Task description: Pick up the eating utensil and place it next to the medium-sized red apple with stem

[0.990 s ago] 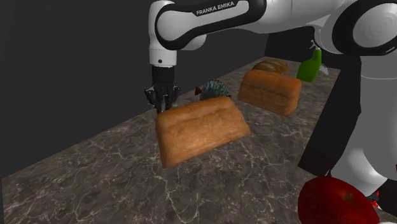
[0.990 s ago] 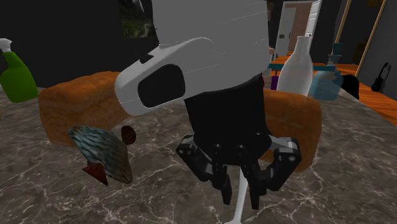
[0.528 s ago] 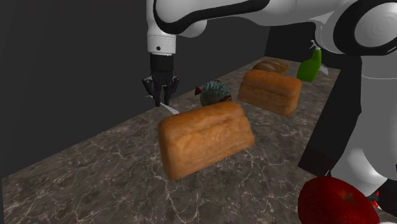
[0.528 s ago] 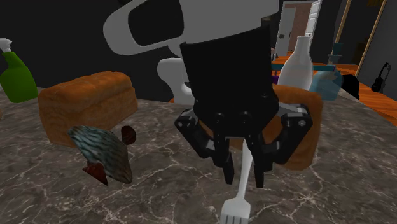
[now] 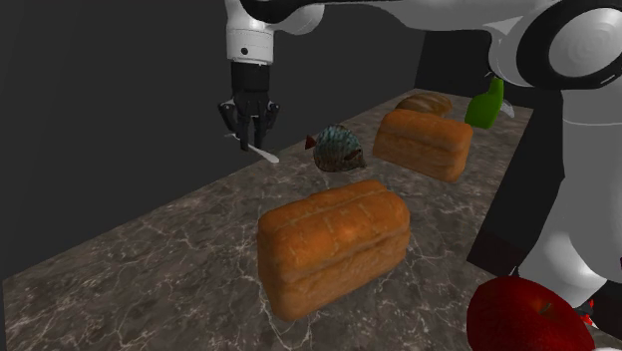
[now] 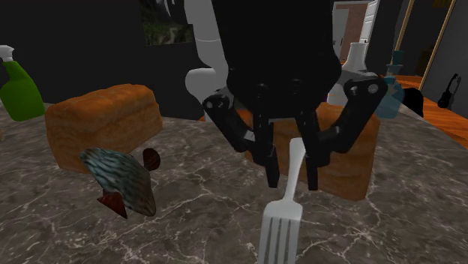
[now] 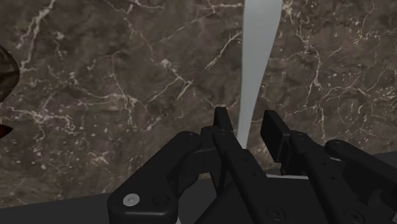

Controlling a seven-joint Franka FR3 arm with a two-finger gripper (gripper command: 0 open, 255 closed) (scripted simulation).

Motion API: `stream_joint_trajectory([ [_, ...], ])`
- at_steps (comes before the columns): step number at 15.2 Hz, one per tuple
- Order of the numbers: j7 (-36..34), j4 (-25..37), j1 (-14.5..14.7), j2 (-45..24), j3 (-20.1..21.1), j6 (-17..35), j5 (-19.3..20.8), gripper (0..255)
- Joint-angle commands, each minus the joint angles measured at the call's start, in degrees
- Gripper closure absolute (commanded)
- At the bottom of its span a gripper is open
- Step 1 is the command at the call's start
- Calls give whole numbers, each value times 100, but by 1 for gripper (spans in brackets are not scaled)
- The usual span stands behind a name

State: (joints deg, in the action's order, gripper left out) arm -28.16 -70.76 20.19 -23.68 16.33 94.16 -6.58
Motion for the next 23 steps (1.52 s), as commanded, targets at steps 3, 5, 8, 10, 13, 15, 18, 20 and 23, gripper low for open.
stream_joint_trajectory([
  [3, -71, 446, 36, -90, 6, -352, 27, 255],
  [5, -109, 705, 59, -157, 9, -540, 46, 255],
  [8, -170, 1143, 103, -287, 12, -844, 79, 255],
  [10, -214, 1479, 141, -398, 14, -1065, 107, 255],
  [13, -265, 1890, 192, -548, 14, -1322, 143, 255],
  [15, -246, 684, 56, 228, 67, -876, -35, 255],
  [18, -234, -585, -41, 1125, 121, -469, -272, 255],
  [20, -232, -1262, -64, 1645, 149, -286, -423, 255],
  [23, -242, -2129, -58, 2362, 182, -95, -643, 255],
])
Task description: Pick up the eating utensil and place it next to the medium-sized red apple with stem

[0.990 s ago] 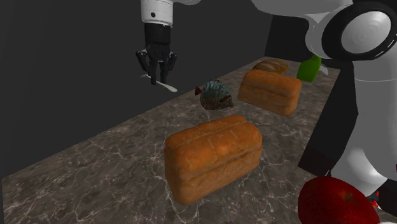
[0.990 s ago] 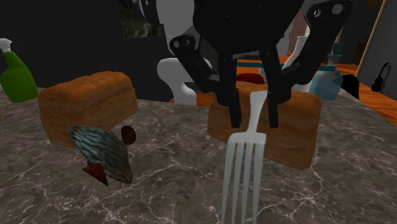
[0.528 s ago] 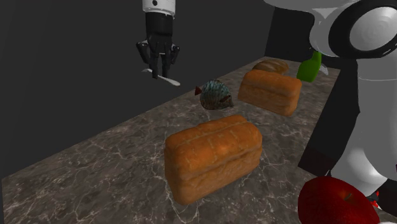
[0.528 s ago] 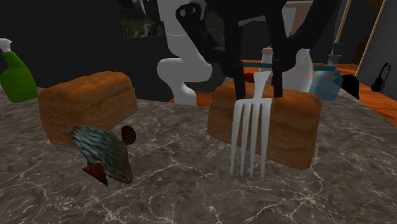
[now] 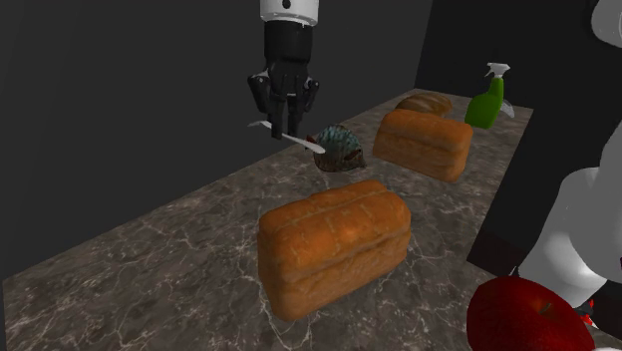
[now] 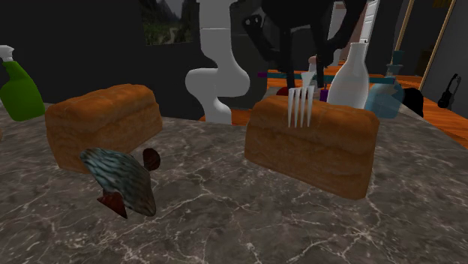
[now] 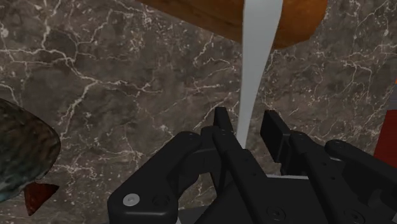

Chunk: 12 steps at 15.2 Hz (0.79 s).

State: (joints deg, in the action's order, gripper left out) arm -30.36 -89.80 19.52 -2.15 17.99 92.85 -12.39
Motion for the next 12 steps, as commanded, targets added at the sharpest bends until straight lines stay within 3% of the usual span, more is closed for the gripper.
stream_joint_trajectory([
  [1, -30, -483, 19, 436, 27, 81, -133, 255],
  [12, -293, -2654, 360, 2720, 161, 143, -875, 255],
])
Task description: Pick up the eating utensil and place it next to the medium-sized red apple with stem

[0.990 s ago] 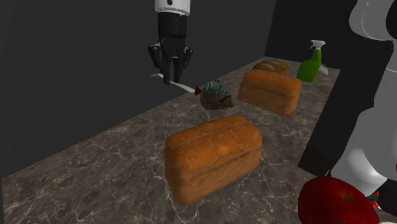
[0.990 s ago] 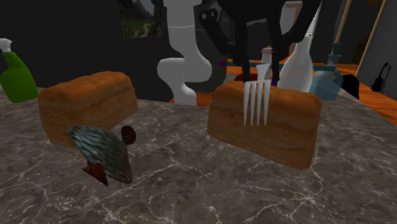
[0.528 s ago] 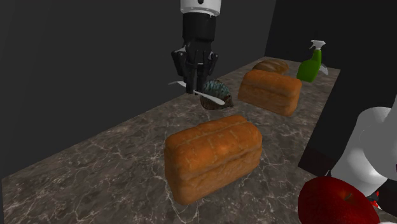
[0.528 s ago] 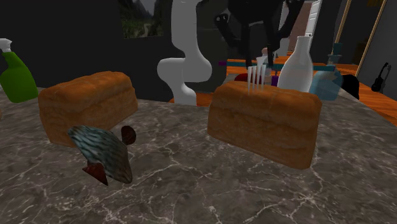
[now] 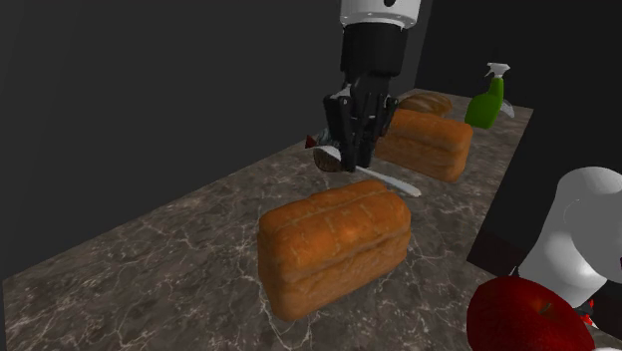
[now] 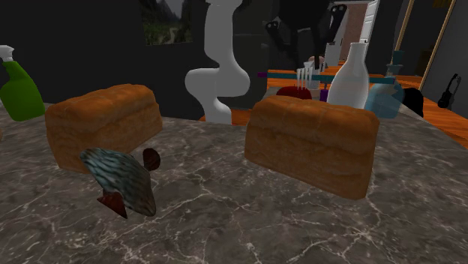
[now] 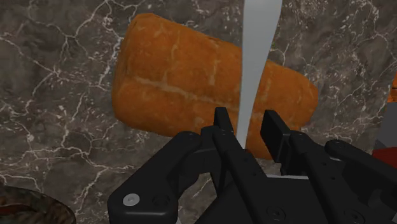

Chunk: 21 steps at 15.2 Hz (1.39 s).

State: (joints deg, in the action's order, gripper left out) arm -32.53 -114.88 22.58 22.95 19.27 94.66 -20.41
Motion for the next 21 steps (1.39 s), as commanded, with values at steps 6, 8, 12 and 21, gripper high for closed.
stream_joint_trajectory([
  [6, -403, -937, 370, 1340, 150, -253, -456, 255],
  [8, -545, -1147, 492, 1698, 200, -352, -584, 255],
  [12, -881, -1489, 751, 2381, 324, -582, -847, 255],
  [21, -1866, -1877, 1377, 3696, 730, -1166, -1502, 255],
])
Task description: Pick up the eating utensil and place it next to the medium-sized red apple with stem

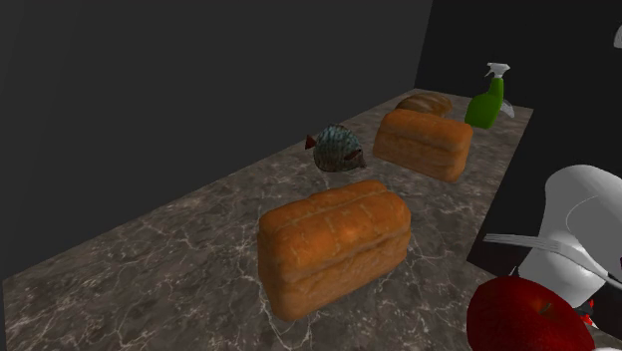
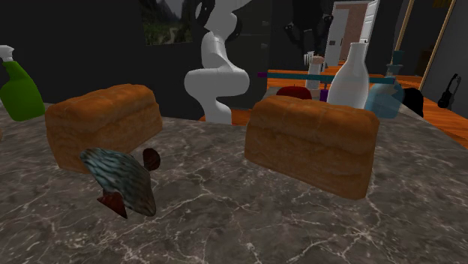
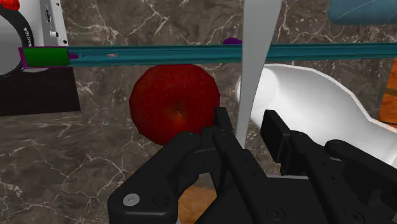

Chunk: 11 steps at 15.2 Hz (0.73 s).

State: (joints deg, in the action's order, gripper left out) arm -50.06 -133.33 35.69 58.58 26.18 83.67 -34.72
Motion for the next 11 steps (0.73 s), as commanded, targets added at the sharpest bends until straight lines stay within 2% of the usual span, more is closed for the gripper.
stream_joint_trajectory([
  [1, -239, -42, 135, 256, 96, -132, -152, 255],
  [7, -1081, 35, 530, 899, 496, -505, -686, 255],
  [11, -1020, -317, 596, 1073, 615, -328, -803, 255],
])
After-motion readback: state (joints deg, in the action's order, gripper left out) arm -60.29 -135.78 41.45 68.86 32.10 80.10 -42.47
